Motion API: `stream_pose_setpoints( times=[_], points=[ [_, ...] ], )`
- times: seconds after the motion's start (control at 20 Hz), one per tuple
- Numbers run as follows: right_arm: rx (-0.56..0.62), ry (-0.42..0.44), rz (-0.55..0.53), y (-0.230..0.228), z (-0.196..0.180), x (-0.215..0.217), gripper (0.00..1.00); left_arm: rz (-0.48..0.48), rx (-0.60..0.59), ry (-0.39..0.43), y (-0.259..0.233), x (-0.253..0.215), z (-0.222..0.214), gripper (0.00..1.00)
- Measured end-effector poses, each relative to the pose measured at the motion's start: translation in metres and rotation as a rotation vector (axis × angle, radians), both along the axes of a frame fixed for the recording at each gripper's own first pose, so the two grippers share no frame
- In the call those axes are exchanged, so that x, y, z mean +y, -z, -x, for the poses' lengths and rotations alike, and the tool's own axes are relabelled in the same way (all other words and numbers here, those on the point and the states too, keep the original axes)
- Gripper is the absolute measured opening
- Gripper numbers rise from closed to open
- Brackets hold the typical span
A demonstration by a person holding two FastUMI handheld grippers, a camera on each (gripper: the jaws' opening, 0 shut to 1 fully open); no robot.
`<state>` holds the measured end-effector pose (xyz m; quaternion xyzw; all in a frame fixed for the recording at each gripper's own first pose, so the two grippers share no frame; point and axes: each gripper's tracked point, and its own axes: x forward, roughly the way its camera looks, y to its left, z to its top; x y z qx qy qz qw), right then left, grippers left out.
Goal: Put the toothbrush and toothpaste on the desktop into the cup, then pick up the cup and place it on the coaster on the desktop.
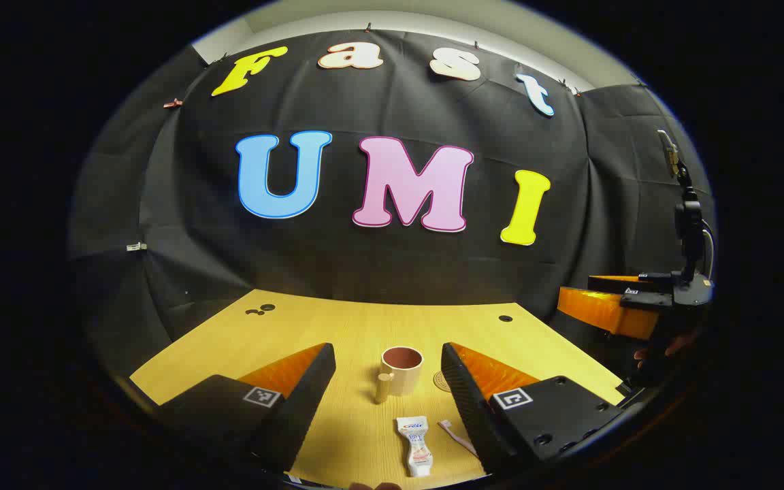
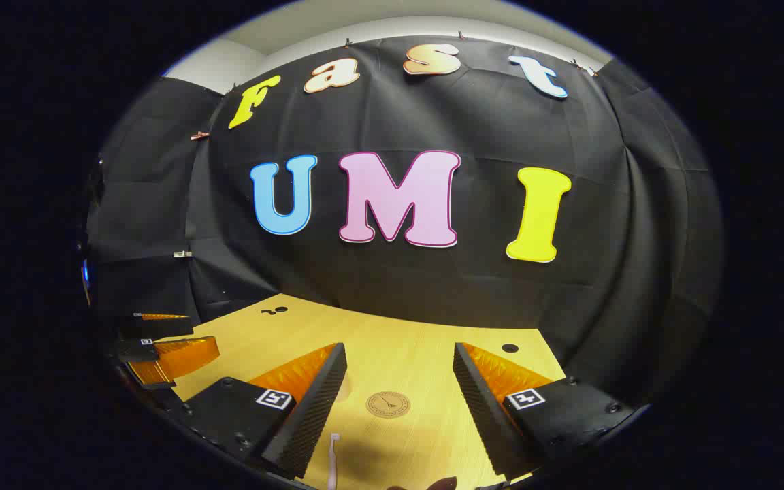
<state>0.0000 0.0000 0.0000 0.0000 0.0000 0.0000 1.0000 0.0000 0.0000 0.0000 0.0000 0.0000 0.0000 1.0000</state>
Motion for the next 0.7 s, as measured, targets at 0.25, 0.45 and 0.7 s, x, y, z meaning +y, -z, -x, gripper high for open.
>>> stream_pose_setpoints(
  times=[0.25, 0.45, 0.7],
  points=[
    [0.013, 0.006, -0.004, 0.005, -0.001, -0.005, 0.97, 0.000, 0.033, -0.003, 0.008, -0.004, -0.004, 0.97],
    [0.023, 0.010, -0.008, 0.010, -0.003, -0.011, 0.97, 0.002, 0.062, 0.005, 0.018, -0.009, -0.008, 0.97],
    [0.031, 0.006, -0.007, 0.015, -0.003, -0.015, 0.97, 0.002, 0.116, 0.012, 0.037, -0.014, -0.014, 0.98]
  ],
)
